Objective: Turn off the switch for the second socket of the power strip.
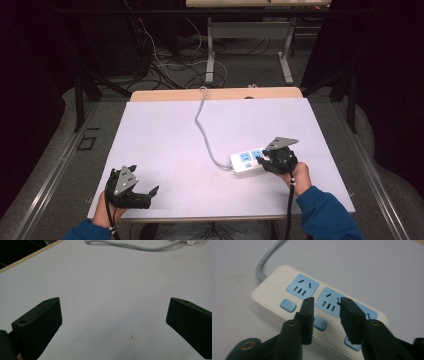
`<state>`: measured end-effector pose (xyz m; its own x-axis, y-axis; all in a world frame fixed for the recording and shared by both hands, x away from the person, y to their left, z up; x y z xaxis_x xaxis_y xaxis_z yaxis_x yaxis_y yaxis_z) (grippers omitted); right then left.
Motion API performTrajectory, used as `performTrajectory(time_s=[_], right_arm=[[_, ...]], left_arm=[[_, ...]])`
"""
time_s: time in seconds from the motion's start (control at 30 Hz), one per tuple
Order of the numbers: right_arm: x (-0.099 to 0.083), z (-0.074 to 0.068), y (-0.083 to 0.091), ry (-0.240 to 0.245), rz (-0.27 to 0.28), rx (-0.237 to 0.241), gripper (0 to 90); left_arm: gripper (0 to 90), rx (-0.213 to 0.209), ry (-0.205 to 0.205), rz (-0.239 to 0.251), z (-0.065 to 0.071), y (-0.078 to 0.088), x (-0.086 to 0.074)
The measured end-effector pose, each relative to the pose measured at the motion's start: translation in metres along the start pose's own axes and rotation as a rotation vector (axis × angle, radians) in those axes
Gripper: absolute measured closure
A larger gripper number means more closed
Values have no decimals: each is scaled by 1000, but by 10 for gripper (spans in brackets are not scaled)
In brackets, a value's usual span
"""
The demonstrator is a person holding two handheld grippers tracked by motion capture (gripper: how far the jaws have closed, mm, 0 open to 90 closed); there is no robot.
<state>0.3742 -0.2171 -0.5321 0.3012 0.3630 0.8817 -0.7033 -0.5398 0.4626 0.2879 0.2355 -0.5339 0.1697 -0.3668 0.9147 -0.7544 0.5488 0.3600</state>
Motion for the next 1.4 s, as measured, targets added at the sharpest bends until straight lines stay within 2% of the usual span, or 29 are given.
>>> performTrajectory(time_s=[0.1, 0.2, 0.37, 0.5, 0.53, 0.93, 0.97, 1.0, 1.03, 1.1, 1.3, 1.4], right_arm=[[2, 0, 2, -4, 12, 9, 453], [3, -1, 5, -12, 1, 18, 318], [6, -4, 13, 10, 39, 26, 167], [7, -5, 18, 12, 57, 34, 146], [7, -5, 19, 18, 55, 35, 139], [8, -7, 35, 16, 73, 31, 32], [7, -7, 36, 14, 74, 31, 27], [7, -7, 37, 18, 78, 35, 23], [7, -7, 38, 17, 80, 23, 18], [7, -8, 41, 6, 73, 31, 12], [5, -8, 46, 24, 90, 19, 2], [3, -9, 51, 15, 79, 19, 0]], left_arm=[[2, 0, -2, -1, 0, 0, 0], [2, -1, 2, 0, 0, 0, 0], [2, 1, 1, 0, 0, 0, 0], [2, 1, 8, 2, 0, 0, 0], [2, 6, -9, 1, -1, 0, 0], [2, 10, -4, 5, -1, 0, 0], [2, 10, -5, 5, -1, 0, 0], [2, 6, 11, 7, 0, 0, -1], [2, 9, 5, 7, 0, 0, 0], [2, 5, 7, 2, 0, 1, 0], [2, 4, 9, 4, 0, 1, 0], [2, 7, 6, 3, -1, 1, 0]])
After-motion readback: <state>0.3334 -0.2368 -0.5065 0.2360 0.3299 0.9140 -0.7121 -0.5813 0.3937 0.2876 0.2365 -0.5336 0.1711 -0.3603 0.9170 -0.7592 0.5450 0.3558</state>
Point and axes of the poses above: each handheld gripper's, and its own axes: y roughly backward along the jaws, x roughly out of its top, z roughly to its right, the point moved 2 cm from there along -y, roughly forward along the jaws, and after that the axes turned 14 degrees about z, right-handed, at the moved point
